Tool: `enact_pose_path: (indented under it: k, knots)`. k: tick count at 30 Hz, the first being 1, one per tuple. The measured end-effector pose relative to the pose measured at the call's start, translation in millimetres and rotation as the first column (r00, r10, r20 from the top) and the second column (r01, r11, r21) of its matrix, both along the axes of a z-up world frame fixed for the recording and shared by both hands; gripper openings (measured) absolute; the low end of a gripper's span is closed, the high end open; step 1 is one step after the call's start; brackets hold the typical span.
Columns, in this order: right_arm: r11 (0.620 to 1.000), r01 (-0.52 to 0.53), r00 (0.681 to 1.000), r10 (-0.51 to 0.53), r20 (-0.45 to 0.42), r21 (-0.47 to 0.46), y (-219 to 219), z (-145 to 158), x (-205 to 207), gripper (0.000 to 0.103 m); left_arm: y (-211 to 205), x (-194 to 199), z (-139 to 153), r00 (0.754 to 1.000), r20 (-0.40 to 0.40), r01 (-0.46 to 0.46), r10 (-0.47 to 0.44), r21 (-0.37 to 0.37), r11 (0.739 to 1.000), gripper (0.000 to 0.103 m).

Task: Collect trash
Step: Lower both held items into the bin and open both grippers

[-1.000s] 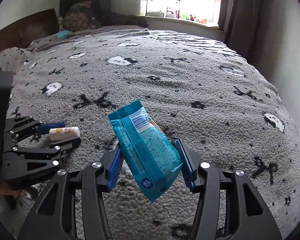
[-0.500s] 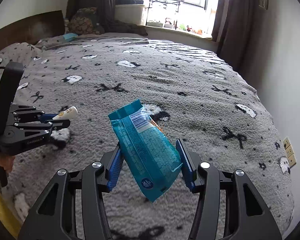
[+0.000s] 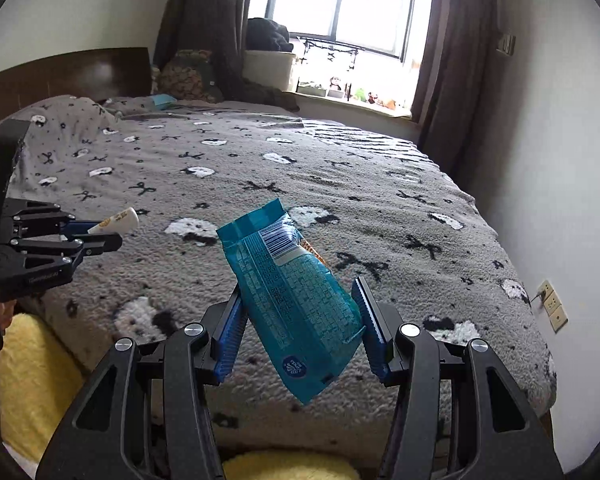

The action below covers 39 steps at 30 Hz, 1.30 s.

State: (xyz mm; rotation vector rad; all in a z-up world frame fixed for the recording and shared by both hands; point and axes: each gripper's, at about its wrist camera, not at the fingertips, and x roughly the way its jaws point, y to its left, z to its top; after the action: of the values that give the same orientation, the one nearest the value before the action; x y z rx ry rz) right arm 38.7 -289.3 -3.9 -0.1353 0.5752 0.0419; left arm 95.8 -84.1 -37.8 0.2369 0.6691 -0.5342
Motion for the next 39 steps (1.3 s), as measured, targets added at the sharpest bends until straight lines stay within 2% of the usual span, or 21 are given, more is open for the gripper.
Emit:
enact_pose_path:
  k: [4,10,16,23,30,39]
  knots:
    - [0.999,-0.033,0.999,0.033,0.012,0.010,19.4,-4.9,-30.0,0.052,11.4,-39.7,-1.0,1.000,0.011,-0.001,0.002,-0.030,1.000,0.018]
    - [0.996,-0.061,0.998,0.061,-0.010,0.061,41.5,-25.0,-55.5,0.052,31.2,-79.9,-18.5,0.999,-0.022,-0.034,0.032,-0.077,0.996,0.018]
    - [0.991,-0.068,0.995,0.076,-0.068,0.115,52.7,-53.9,-66.4,0.052,43.9,-99.3,-46.4,0.994,-0.083,-0.074,0.066,-0.096,0.993,0.018]
    - [0.989,-0.070,0.977,0.095,-0.190,0.134,64.2,-103.8,-63.1,0.052,47.2,-106.5,-88.2,0.980,-0.179,-0.103,0.089,-0.074,0.992,0.018]
    - [0.985,-0.086,0.934,0.131,-0.333,0.147,77.2,-159.1,-59.6,0.052,52.4,-108.6,-147.4,0.943,-0.312,-0.132,0.117,-0.029,0.991,0.018]
    - [0.983,-0.072,0.861,0.147,-0.488,0.168,90.0,-216.5,-52.4,0.052,54.4,-101.5,-219.1,0.865,-0.482,-0.142,0.136,0.023,0.990,0.018]
